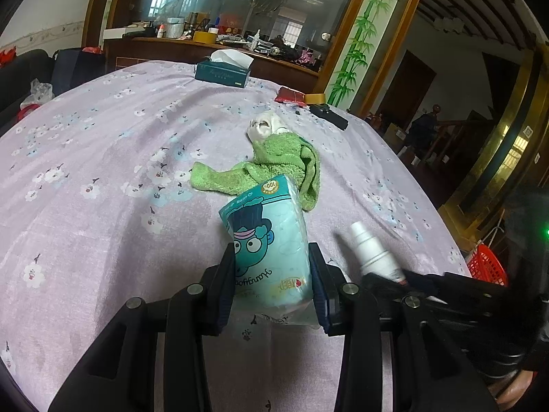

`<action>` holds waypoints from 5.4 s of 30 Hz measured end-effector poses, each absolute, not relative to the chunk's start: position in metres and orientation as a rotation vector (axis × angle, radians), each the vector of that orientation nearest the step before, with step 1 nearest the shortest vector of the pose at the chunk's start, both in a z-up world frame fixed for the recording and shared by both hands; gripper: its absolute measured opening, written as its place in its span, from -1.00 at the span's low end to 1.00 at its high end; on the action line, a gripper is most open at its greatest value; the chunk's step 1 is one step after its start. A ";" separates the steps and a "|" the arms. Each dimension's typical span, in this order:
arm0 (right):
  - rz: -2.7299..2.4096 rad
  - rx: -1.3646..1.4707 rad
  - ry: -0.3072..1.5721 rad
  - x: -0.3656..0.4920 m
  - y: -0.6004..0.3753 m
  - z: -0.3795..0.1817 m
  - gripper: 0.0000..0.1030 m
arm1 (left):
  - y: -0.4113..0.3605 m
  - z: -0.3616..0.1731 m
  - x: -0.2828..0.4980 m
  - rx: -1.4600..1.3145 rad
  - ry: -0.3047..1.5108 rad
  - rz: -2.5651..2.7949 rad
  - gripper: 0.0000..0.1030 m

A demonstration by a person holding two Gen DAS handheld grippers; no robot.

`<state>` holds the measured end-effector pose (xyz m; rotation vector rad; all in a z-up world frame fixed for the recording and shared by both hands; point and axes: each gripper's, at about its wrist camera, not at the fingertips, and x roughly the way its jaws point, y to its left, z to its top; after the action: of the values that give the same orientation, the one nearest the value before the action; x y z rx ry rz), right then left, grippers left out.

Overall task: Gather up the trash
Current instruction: 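Lift the teal tissue pack and white spray bottle up from the table, then carry both held items to the red basket and open both tools, then return both tools from the basket to the table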

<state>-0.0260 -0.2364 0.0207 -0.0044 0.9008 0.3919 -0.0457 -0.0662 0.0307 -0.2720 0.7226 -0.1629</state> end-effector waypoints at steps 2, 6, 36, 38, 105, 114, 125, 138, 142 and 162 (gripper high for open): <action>0.386 0.041 0.852 -0.035 -0.245 0.025 -0.38 | -0.069 0.032 -0.046 -0.256 0.720 -0.156 -0.27; 0.375 0.115 0.771 -0.051 -0.261 0.031 -0.38 | -0.076 0.033 -0.051 -0.220 0.717 -0.143 -0.27; 0.399 0.189 0.675 -0.066 -0.276 0.039 -0.37 | -0.091 0.035 -0.059 -0.131 0.675 -0.100 -0.27; 0.398 0.193 0.673 -0.067 -0.276 0.039 -0.37 | -0.091 0.035 -0.060 -0.131 0.676 -0.099 -0.27; 0.337 0.314 0.724 -0.076 -0.326 0.043 -0.37 | -0.111 0.034 -0.047 -0.093 0.761 -0.242 -0.27; 0.178 0.427 0.630 -0.109 -0.429 0.069 -0.37 | -0.207 0.077 -0.054 -0.009 0.746 -0.472 -0.27; -0.095 0.529 0.568 -0.159 -0.570 0.078 -0.37 | -0.369 0.103 -0.054 0.033 0.798 -0.796 -0.27; -0.225 0.529 0.592 -0.164 -0.627 0.068 -0.29 | -0.446 0.076 -0.032 0.016 0.879 -0.859 0.20; -0.219 0.530 0.581 -0.166 -0.626 0.072 -0.27 | -0.420 0.085 -0.034 0.005 0.862 -0.843 0.21; 0.161 0.353 0.650 -0.112 -0.445 0.103 -0.07 | -0.135 0.100 0.011 -0.104 0.795 -0.323 0.60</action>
<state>-0.1121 -0.4454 0.1032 0.3534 0.6500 0.1612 0.0110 -0.1350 0.0996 -0.1042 0.7951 -0.3229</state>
